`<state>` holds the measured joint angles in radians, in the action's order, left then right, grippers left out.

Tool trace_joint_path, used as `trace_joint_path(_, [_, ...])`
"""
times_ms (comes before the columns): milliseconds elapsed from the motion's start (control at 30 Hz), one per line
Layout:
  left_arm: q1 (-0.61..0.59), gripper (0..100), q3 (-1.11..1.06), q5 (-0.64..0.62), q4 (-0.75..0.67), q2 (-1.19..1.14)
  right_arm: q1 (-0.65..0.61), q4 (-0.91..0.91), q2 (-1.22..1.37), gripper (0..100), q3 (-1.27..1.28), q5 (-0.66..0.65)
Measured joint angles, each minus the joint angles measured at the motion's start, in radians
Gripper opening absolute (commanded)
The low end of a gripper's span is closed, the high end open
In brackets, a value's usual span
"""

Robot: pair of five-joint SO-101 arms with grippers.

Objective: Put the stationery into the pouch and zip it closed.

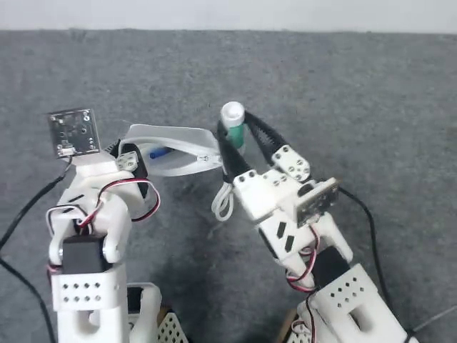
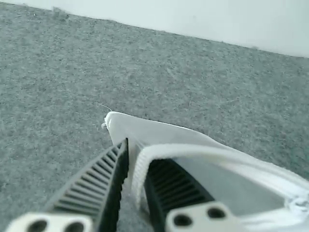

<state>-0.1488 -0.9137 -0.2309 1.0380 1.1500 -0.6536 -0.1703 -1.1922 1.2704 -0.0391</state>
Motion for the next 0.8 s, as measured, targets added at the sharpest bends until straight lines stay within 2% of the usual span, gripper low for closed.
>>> trace_joint_path(267, [0.0,1,0.0,0.0,0.0,0.0,-0.183,-0.064,0.02,0.6,0.0,0.0])
trace_joint_path(800, [0.0,1,0.0,0.0,0.0,0.0,-0.196,-0.493,0.434,0.6,0.0,0.0])
